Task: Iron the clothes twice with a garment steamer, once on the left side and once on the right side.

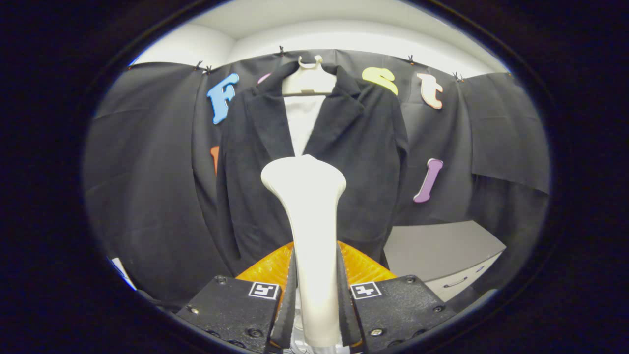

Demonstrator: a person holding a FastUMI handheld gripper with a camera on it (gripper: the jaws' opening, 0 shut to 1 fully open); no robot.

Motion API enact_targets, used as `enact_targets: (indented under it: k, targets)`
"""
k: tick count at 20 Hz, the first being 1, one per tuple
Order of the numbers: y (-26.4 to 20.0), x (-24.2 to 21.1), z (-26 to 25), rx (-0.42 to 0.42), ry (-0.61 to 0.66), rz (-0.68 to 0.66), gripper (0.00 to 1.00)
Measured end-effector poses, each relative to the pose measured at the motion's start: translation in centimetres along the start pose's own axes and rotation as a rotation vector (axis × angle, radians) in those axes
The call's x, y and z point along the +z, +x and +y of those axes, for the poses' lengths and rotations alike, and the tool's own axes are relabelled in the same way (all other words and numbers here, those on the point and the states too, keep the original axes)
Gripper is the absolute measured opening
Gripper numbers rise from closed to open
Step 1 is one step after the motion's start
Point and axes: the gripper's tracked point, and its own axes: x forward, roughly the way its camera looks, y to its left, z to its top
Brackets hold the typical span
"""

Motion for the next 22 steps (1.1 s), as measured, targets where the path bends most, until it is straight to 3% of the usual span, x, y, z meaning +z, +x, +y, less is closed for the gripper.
enact_targets:
  k: [10, 22]
  targets:
    - [2.3, 11.0, 4.0, 0.002, 0.005, -0.144, 0.4]
    - [6.8, 11.8, 9.1, -0.045, -0.116, -0.183, 0.4]
